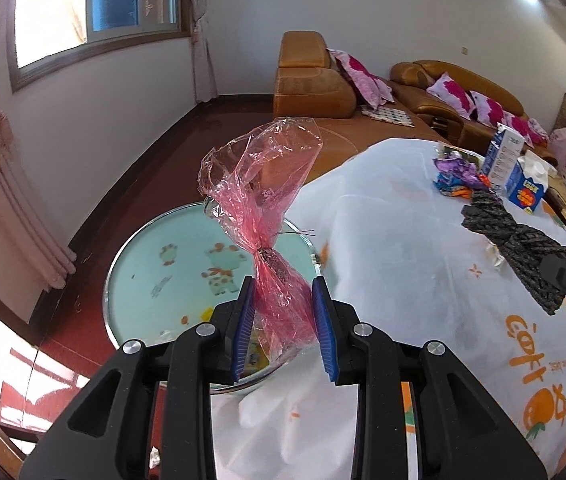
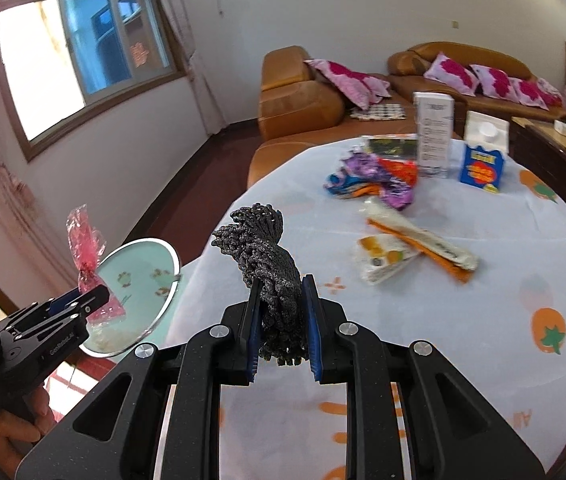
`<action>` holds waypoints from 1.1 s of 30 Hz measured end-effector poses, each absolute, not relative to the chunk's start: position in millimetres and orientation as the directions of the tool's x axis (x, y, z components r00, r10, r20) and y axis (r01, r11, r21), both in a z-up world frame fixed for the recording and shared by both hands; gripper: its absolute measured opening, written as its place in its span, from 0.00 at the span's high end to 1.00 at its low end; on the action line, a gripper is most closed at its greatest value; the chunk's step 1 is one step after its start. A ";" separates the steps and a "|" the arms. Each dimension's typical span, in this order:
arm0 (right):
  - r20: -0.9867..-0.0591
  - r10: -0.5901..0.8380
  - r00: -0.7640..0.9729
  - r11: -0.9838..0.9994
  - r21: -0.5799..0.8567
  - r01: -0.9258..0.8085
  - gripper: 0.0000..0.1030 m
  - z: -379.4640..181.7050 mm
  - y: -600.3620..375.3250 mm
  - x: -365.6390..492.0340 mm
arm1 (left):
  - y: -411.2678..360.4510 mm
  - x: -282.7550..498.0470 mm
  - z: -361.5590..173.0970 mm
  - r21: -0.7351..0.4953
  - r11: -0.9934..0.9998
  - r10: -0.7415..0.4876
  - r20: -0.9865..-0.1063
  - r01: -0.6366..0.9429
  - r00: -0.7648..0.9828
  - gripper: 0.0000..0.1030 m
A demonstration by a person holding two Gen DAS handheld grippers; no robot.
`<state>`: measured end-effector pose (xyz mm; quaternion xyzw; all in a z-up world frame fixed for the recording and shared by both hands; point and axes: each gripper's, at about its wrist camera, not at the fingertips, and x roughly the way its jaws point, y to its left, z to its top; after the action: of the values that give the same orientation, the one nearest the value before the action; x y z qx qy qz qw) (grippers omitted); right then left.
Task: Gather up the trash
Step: 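Carry pink bag and black rope bundle over the bin with both tools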
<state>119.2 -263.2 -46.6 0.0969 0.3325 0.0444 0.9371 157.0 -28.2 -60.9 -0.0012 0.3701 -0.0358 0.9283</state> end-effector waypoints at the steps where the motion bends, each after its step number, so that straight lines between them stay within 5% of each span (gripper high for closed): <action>1: -0.615 0.154 0.773 0.978 0.208 -0.029 0.80 -46.6 -257.7 120.6 | -24.6 156.9 -61.7 -0.029 0.998 -0.063 -0.688 0.060 0.723 0.72; 33: -0.645 0.258 0.720 0.966 0.159 -0.204 0.80 -56.2 -133.3 175.8 | 54.1 183.1 -88.1 -0.044 0.994 0.033 -0.729 -0.095 0.684 0.72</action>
<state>175.8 -133.3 -56.2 0.0383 0.3530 0.1244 0.9265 183.1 54.1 -88.1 -0.0391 0.3962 0.0351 0.9167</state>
